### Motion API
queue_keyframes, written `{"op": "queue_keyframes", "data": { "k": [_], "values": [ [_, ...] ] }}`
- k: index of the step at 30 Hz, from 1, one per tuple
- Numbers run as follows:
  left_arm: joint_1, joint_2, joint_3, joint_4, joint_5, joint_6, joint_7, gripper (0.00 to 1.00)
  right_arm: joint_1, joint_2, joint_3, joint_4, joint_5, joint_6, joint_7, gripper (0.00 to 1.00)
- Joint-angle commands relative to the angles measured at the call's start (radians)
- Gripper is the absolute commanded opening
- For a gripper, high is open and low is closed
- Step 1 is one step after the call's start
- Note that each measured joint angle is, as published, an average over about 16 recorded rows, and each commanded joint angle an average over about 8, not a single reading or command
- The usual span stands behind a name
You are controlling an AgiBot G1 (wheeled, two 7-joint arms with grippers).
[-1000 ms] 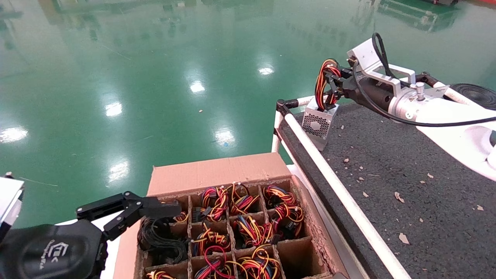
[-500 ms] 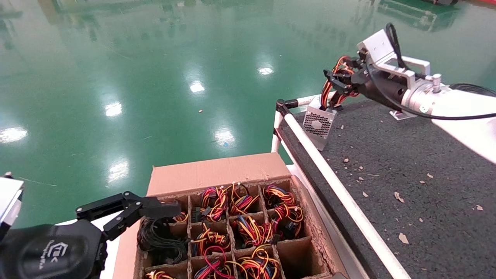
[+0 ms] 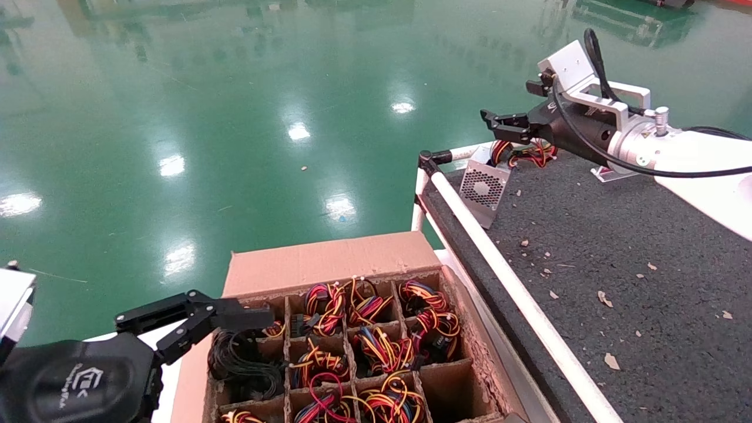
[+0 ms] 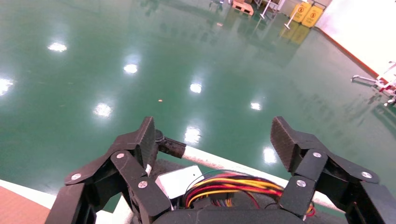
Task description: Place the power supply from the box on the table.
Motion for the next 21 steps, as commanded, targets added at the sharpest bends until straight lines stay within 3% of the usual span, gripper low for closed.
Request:
{"op": "queue_keyframes", "data": {
  "k": [1, 12, 21],
  "values": [
    [0.0, 0.0, 0.0, 0.0, 0.0, 0.0, 0.0, 1.0, 0.002, -0.002, -0.002, -0.003, -0.003, -0.003, 0.002, 1.0],
    [0.0, 0.0, 0.0, 0.0, 0.0, 0.0, 0.0, 1.0, 0.008, -0.002, -0.005, -0.007, -0.01, -0.032, 0.033, 1.0],
    [0.0, 0.0, 0.0, 0.0, 0.0, 0.0, 0.0, 1.0, -0.092, 0.068, 0.029, 0.151, 0.027, -0.116, 0.107, 1.0]
  ]
}}
